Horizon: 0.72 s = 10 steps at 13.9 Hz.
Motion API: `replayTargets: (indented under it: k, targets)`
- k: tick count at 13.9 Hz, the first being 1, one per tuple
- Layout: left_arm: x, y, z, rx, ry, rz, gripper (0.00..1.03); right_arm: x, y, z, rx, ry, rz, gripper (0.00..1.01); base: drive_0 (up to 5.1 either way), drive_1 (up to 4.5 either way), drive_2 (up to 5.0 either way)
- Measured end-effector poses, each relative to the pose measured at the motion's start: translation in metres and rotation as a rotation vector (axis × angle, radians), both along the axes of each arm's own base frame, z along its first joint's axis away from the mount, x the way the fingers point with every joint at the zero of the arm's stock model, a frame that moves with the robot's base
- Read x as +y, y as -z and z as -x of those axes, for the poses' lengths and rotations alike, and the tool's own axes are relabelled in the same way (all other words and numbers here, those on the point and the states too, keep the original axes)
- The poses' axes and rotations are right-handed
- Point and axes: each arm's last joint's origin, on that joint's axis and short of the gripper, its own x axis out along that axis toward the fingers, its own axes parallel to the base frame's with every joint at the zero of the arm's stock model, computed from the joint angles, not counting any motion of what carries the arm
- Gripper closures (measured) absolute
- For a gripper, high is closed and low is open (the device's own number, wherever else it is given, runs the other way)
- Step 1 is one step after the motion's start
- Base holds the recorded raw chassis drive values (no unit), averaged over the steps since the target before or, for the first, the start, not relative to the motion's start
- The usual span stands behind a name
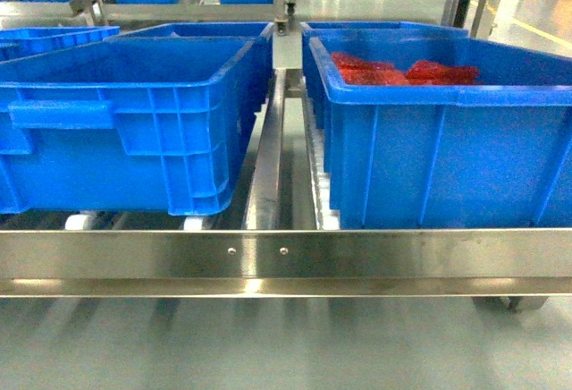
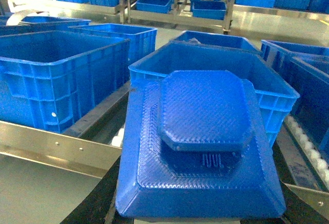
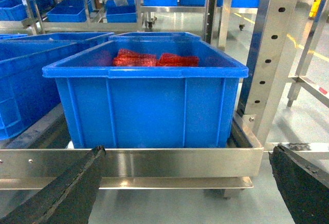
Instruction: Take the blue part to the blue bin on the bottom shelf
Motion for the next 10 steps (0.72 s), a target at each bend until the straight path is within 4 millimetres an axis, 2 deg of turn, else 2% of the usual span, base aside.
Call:
replayTargets:
  k: [3,10]
  targets:
    - [0.0001,-0.0005,0.0002,-0.006,0.0,0.002,0.6,0.0,-0.0006,0.0,-0.006,0.0,0.0,0.03,0.0,0.0,0.0]
    - [0.0,-0.0006,0.0001,-0.006,0.0,0.002,0.6,0.0,-0.0004,0.0,-0.005,0.0,0.0,0.03,-0.1,3.87,-4.2]
